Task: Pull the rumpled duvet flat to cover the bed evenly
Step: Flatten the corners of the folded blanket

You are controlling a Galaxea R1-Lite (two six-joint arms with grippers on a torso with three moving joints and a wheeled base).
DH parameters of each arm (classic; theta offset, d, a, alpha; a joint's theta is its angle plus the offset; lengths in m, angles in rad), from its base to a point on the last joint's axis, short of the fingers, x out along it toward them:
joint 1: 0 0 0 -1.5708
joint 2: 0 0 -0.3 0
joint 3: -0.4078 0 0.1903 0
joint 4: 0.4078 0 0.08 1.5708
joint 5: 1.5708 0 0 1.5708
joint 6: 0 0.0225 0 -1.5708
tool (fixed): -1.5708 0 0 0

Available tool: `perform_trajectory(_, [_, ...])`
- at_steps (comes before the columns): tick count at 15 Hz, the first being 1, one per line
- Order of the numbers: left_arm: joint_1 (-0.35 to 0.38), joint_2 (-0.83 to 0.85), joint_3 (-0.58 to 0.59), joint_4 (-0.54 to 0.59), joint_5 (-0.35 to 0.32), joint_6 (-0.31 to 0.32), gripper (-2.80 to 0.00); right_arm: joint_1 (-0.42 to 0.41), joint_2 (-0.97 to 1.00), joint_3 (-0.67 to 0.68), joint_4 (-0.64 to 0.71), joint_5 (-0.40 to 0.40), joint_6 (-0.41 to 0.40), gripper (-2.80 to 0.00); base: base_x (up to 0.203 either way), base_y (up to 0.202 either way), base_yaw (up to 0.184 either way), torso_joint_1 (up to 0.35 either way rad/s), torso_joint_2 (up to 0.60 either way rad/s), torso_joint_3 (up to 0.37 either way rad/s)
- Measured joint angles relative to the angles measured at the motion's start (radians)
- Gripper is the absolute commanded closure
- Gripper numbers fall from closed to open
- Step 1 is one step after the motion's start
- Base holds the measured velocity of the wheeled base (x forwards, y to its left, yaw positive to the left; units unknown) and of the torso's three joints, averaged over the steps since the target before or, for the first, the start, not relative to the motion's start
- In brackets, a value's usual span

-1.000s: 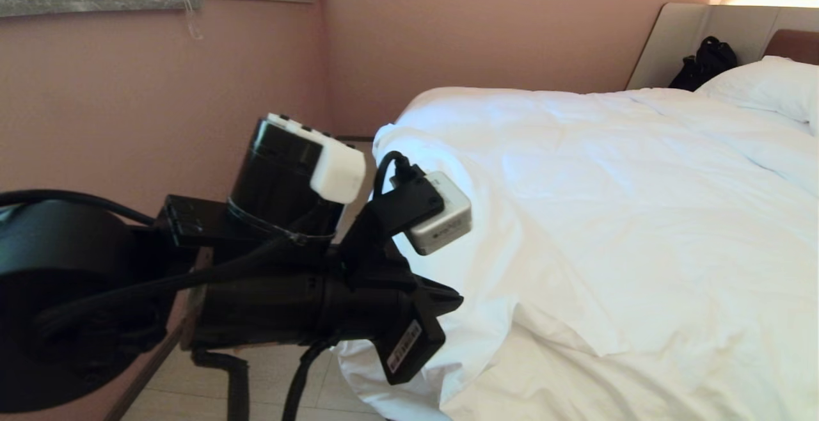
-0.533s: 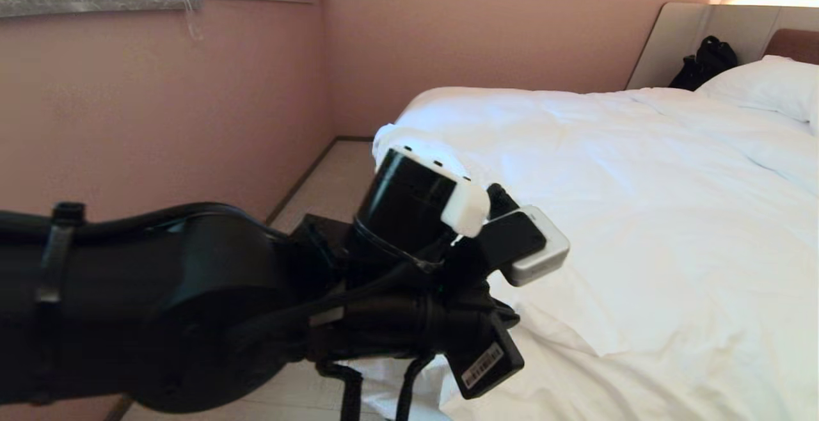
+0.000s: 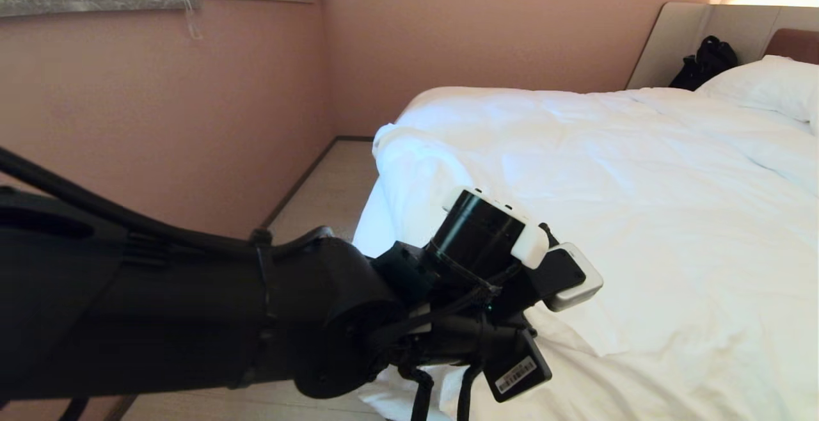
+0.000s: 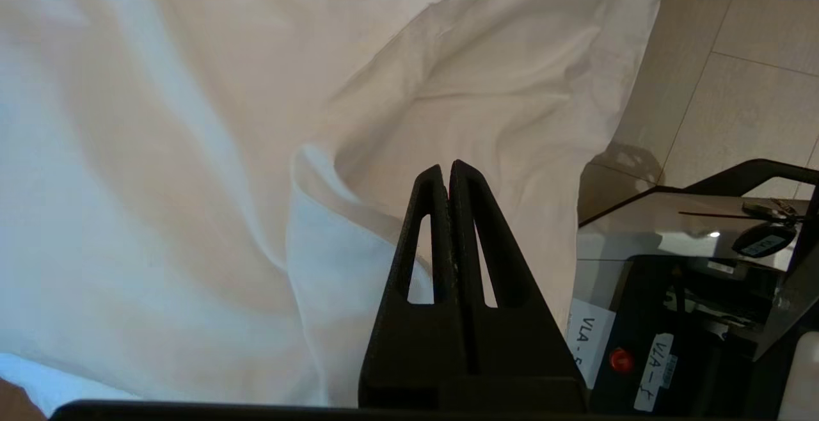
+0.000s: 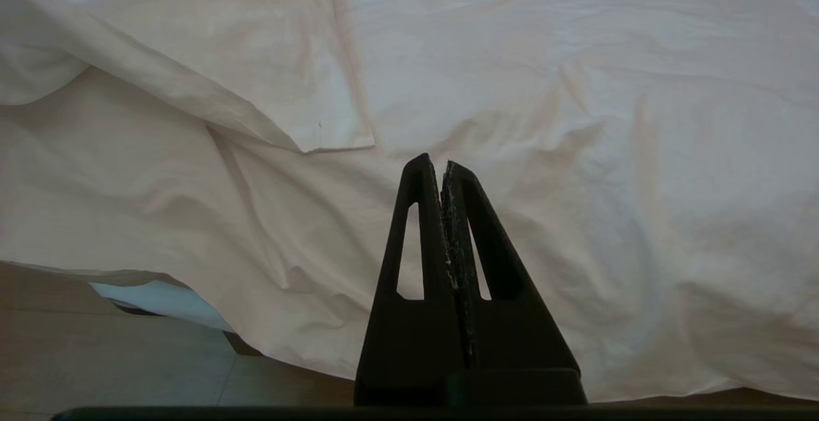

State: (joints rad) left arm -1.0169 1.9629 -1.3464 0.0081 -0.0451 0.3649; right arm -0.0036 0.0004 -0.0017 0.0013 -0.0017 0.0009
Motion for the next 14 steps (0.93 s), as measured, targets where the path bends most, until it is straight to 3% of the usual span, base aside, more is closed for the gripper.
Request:
perform_trajectory(4, [-0.019,0.036,-0.036,-0.002,0.031,0.035,0.0,0.0,0.0,0.0,0.0,0.0,0.0,0.0,0.0,0.0,0.0,0.0,0.0,0.0])
perform_trajectory(5, [-0.02,0.041,-0.038,-0.002,0.036,0.038,-2.8,0.0,0.0,0.0,0.0,0.0,0.0,0.0,0.0,0.0,0.0,0.0,0.0,0.0])
perform_trajectory(14, [-0.022,0.09,-0.13,-0.003,0.039,0.042,-2.8,0.0,0.0,0.0,0.0,0.0,0.0,0.0,0.0,0.0,0.0,0.0,0.0,0.0])
